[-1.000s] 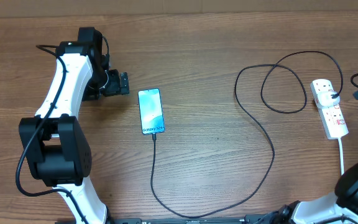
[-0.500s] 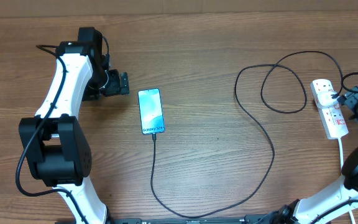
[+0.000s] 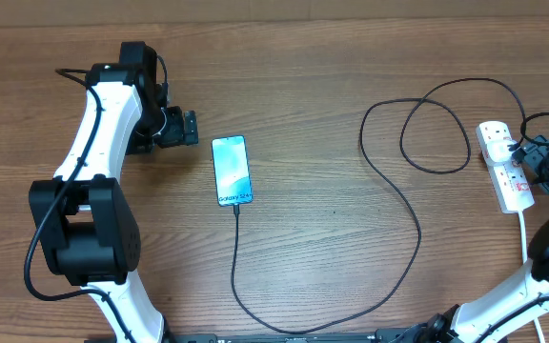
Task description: Plug charger to phone and switch on socket
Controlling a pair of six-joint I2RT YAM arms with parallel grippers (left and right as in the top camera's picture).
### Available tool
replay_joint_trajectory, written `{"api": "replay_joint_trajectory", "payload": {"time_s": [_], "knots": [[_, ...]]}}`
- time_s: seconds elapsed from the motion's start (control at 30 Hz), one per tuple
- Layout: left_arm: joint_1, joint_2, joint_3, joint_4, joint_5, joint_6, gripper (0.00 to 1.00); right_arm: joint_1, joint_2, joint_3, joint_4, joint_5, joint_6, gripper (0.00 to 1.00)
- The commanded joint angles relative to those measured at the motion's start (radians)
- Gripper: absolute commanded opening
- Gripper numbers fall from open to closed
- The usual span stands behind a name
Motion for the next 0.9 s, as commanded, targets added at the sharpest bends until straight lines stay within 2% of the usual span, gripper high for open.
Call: {"api": "replay_joint_trajectory", "payload": {"time_s": [0.0, 0.87], "knots": [[-0.009, -0.028, 0.002, -0.002, -0.01, -0.01, 1.0, 0.008, 0.028, -0.007, -0.017, -0.074, -0.026, 1.0], [-0.009, -0.028, 0.002, -0.002, -0.01, -0.01, 1.0, 0.009, 0.031, -0.007, -0.103, -0.138, -0.072, 1.0]]}}
